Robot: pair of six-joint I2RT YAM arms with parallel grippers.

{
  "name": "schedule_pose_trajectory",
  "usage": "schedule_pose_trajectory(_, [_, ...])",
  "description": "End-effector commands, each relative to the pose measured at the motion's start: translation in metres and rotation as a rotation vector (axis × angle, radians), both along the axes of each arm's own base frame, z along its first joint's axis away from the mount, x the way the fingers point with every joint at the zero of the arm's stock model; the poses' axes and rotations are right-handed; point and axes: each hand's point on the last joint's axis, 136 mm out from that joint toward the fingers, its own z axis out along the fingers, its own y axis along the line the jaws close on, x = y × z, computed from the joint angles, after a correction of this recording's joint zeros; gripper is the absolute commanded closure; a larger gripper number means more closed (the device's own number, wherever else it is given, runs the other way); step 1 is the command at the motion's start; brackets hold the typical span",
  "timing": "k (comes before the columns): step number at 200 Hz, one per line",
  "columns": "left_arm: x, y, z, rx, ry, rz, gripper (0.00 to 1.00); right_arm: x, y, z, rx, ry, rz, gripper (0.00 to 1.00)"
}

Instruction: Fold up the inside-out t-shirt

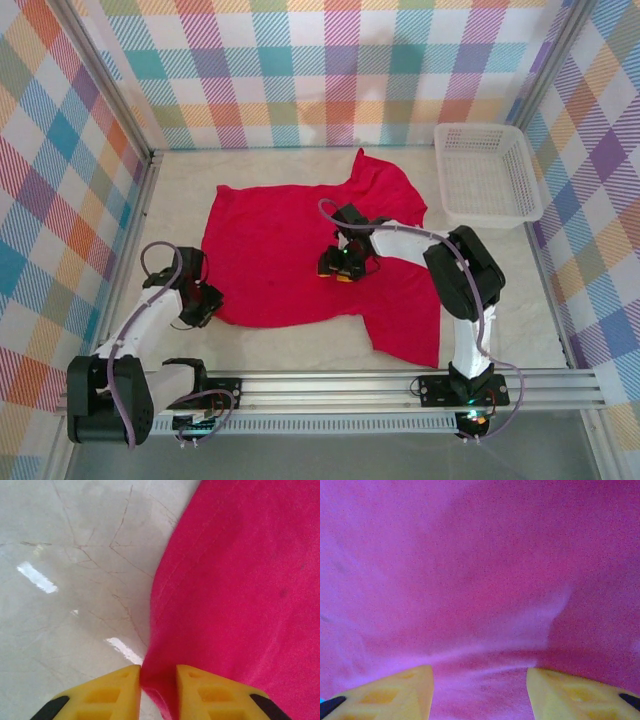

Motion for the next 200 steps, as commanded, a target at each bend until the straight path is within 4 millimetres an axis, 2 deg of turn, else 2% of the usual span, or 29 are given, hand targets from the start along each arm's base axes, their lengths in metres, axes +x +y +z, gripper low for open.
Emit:
schedule_pose_trajectory(1, [0.026,-0.001,0.002,-0.012,-0.063,0.014,0.79,0.025,-0.038,-0.042,-0.116,0.036,-0.097,0.47])
schedule_pose_trajectory(15, [0.037,-0.002,0.004,-0.016,-0.063,-0.004,0.84,0.033,-0.045,-0.045,-0.139,0.036,-0.099,0.47])
schedule_pose_trajectory(40, [0.057,-0.004,0.005,-0.003,-0.054,-0.049,1.0,0.039,-0.05,-0.048,-0.164,0.041,-0.084,0.47])
schedule_pose_trajectory(91, [0.092,0.009,0.018,0.117,0.023,-0.178,1.0,0.04,-0.073,-0.06,-0.259,0.065,-0.057,0.47])
schedule_pose_trajectory(112, [0.107,0.018,0.03,0.246,0.087,-0.275,1.0,0.041,-0.079,-0.059,-0.28,0.064,-0.046,0.47])
schedule_pose_trajectory(122, [0.108,0.022,0.038,0.309,0.124,-0.314,1.0,0.041,-0.076,-0.056,-0.268,0.064,-0.04,0.47])
schedule_pose_trajectory(142, [0.101,0.023,0.055,0.386,0.136,-0.343,0.95,0.043,-0.066,-0.046,-0.215,0.058,-0.032,0.46])
schedule_pose_trajectory(159, [0.088,0.011,0.064,0.355,0.091,-0.35,0.93,0.046,-0.06,-0.038,-0.183,0.048,-0.03,0.45])
schedule_pose_trajectory(181, [0.063,-0.016,0.061,0.248,0.043,-0.392,0.89,0.049,-0.055,-0.027,-0.162,0.03,-0.022,0.45])
schedule_pose_trajectory(200, [0.042,-0.027,0.052,0.196,0.053,-0.413,0.85,0.051,-0.052,-0.019,-0.146,0.019,-0.014,0.45])
